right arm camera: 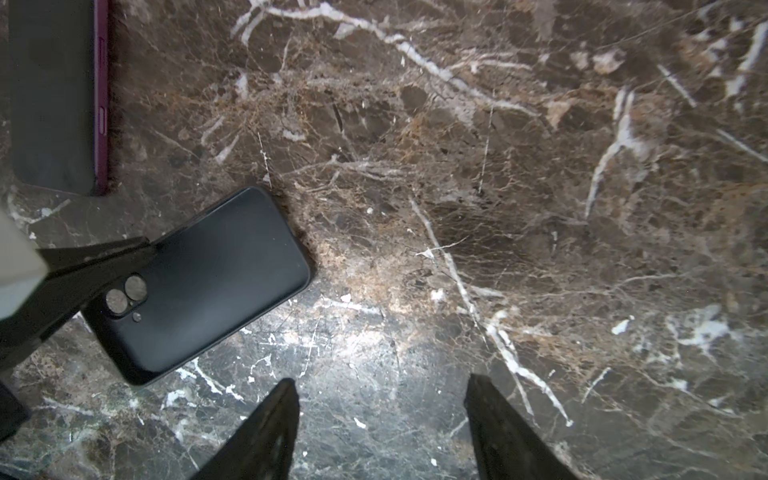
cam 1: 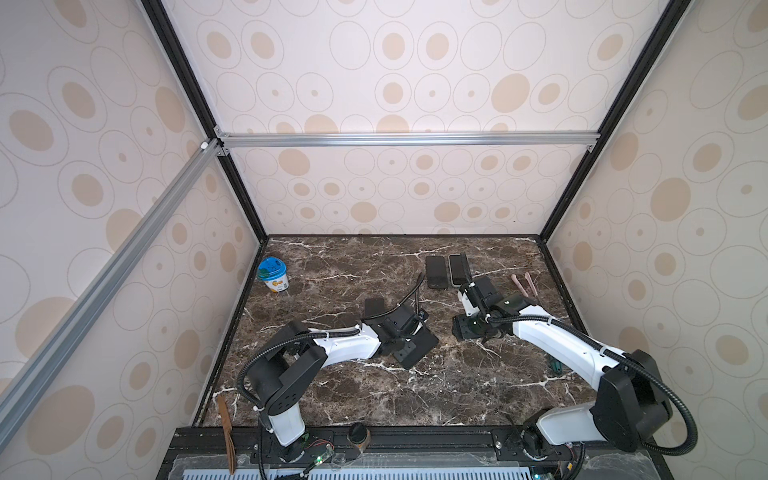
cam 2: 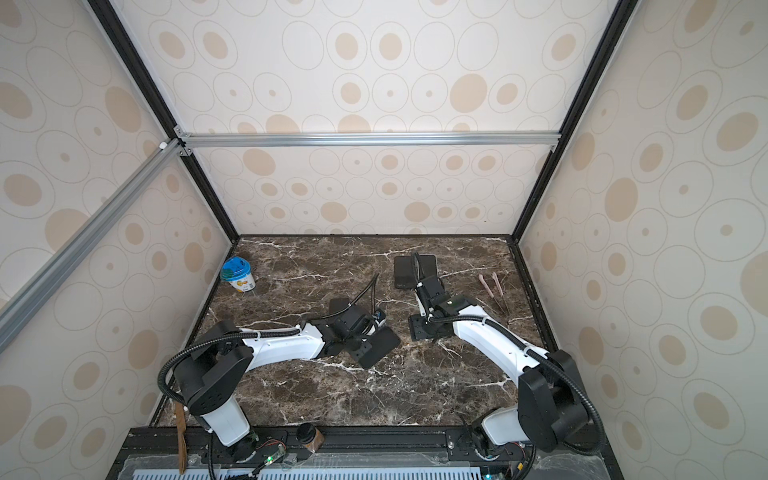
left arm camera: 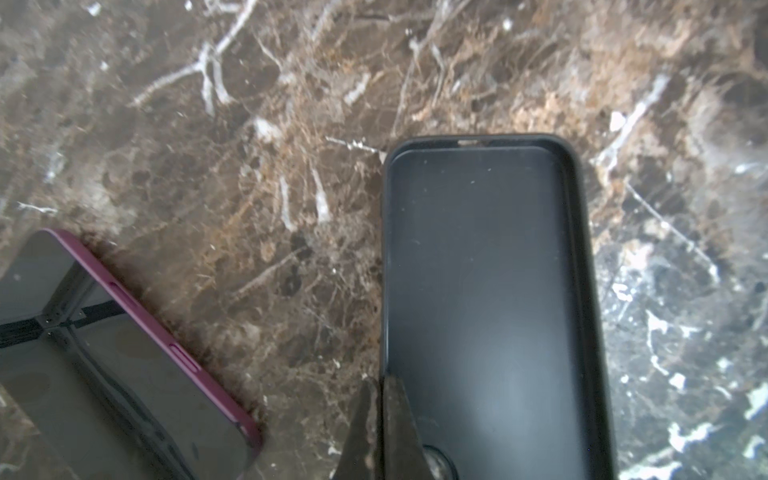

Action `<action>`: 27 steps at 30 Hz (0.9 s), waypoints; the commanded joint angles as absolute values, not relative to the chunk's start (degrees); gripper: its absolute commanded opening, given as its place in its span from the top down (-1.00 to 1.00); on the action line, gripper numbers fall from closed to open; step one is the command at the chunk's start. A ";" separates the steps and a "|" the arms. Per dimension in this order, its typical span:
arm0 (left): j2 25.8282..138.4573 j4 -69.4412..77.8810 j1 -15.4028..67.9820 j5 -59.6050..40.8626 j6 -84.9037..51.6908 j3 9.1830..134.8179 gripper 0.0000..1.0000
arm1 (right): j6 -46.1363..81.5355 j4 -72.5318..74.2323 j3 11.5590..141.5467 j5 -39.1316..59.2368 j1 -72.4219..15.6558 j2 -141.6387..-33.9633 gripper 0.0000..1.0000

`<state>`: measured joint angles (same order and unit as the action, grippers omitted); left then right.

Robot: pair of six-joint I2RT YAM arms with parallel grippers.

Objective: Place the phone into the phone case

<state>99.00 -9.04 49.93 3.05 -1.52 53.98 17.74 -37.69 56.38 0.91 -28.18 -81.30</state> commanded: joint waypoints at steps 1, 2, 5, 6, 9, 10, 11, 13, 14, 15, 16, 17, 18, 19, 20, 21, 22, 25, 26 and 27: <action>97.76 -8.76 50.63 2.65 -2.39 53.01 0.80 | 17.69 -35.69 56.66 3.94 -28.08 -83.56 -0.32; 97.46 -8.57 50.63 2.72 -2.70 52.75 0.74 | 17.52 -35.13 56.85 4.82 -28.04 -84.14 -0.32; 96.06 -8.68 50.62 4.83 -4.19 52.19 0.46 | 16.51 -32.97 56.97 7.85 -28.05 -85.96 -0.31; 95.43 -8.99 50.67 5.75 -4.85 52.19 0.34 | 15.84 -32.37 57.26 8.84 -28.04 -86.67 -0.30; 93.11 -9.95 50.60 7.85 -6.89 51.86 0.10 | 13.64 -31.77 59.03 11.07 -28.12 -89.37 -0.25; 92.08 -10.31 50.54 8.37 -7.97 51.81 0.02 | 12.90 -31.77 59.99 11.85 -28.12 -90.57 -0.22; 91.27 -10.70 50.53 8.61 -8.92 51.78 -0.05 | 12.24 -31.81 60.80 12.27 -28.12 -91.61 -0.20; 88.62 -11.62 50.49 9.30 -11.11 51.60 -0.16 | 10.82 -32.46 62.96 12.74 -28.32 -94.37 -0.13; 87.46 -12.07 50.45 9.65 -12.03 51.55 -0.22 | 10.32 -32.68 63.76 12.74 -28.41 -95.54 -0.11; 85.98 -12.50 50.32 10.22 -13.34 51.49 -0.31 | 9.98 -32.85 64.64 12.73 -28.43 -96.97 -0.09; 84.33 -12.87 50.15 10.82 -14.57 51.18 -0.38 | 9.71 -33.13 65.54 12.71 -28.54 -98.28 -0.05; 83.06 -13.15 49.89 11.26 -15.73 50.83 -0.45 | 9.48 -33.21 66.20 12.66 -28.72 -99.36 -0.02; 81.13 -13.41 49.47 11.80 -17.18 50.30 -0.54 | 9.27 -33.44 66.88 12.73 -28.84 -100.49 0.02; 79.38 -13.59 49.03 12.36 -18.53 49.53 -0.61 | 9.07 -33.61 67.50 12.73 -29.09 -101.50 0.05; 77.93 -13.79 48.54 12.78 -19.81 48.88 -0.66 | 8.97 -33.67 67.88 12.66 -29.37 -102.27 0.06; 76.41 -14.14 47.83 13.00 -21.16 48.09 -0.68 | 9.11 -33.66 68.17 12.29 -29.82 -102.98 0.07; 74.91 -14.68 47.19 13.43 -22.41 47.45 -0.70 | 9.16 -33.67 68.50 11.61 -30.46 -103.73 0.08; 71.39 -16.48 45.39 14.67 -25.40 45.66 -0.74 | 9.51 -34.18 69.50 9.34 -32.30 -105.72 0.09; 70.39 -16.85 44.88 14.85 -26.01 44.90 -0.75 | 9.76 -34.20 69.75 8.92 -32.72 -106.36 0.09; 69.24 -17.04 44.20 14.94 -26.65 44.10 -0.76 | 10.08 -34.05 70.03 8.48 -33.20 -106.99 0.11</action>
<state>71.33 -13.52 45.65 12.67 -22.00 45.58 10.20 -32.58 68.51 10.46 -31.83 -105.45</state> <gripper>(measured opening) 0.877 0.447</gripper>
